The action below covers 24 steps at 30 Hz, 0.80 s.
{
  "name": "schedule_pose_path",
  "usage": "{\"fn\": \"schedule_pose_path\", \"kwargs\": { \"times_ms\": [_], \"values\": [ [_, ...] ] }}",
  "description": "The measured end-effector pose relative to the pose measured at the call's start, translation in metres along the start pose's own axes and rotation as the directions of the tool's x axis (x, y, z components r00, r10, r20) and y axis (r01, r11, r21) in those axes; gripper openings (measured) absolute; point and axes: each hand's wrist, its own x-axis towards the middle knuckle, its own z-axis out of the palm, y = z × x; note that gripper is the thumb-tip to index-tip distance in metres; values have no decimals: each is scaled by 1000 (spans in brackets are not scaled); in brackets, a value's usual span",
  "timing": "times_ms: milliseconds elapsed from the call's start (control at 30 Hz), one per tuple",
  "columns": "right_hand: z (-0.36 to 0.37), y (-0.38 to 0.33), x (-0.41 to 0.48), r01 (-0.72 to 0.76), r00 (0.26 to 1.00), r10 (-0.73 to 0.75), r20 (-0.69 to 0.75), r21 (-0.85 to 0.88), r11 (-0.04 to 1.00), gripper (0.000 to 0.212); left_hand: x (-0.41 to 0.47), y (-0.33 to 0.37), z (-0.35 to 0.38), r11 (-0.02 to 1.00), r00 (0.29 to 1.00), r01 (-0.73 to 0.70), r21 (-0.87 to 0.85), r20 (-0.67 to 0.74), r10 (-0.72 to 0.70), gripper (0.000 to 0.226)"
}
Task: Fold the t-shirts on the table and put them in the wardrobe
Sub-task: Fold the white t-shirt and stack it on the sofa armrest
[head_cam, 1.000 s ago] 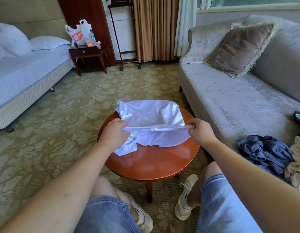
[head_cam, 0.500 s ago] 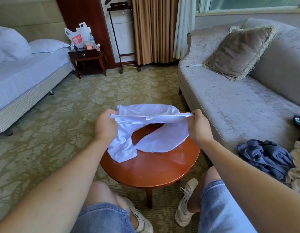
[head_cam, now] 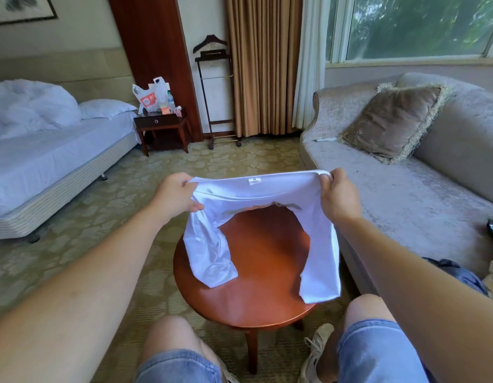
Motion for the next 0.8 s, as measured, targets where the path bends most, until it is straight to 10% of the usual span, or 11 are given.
{"fn": "schedule_pose_path", "kwargs": {
  "times_ms": [233,433,800],
  "values": [
    [-28,-12,3,-56,998,57,-6,117,992,34,-15,22,-18,986,982,11,-169,187,21,10],
    [-56,-31,-2,-23,999,31,-43,184,983,28,-28,40,-28,990,976,-140,-3,165,138,53],
    [-127,-123,-15,238,948,-173,-267,233,943,17,-64,119,-76,878,866,-434,-200,-362,345,18]
  ]
}}
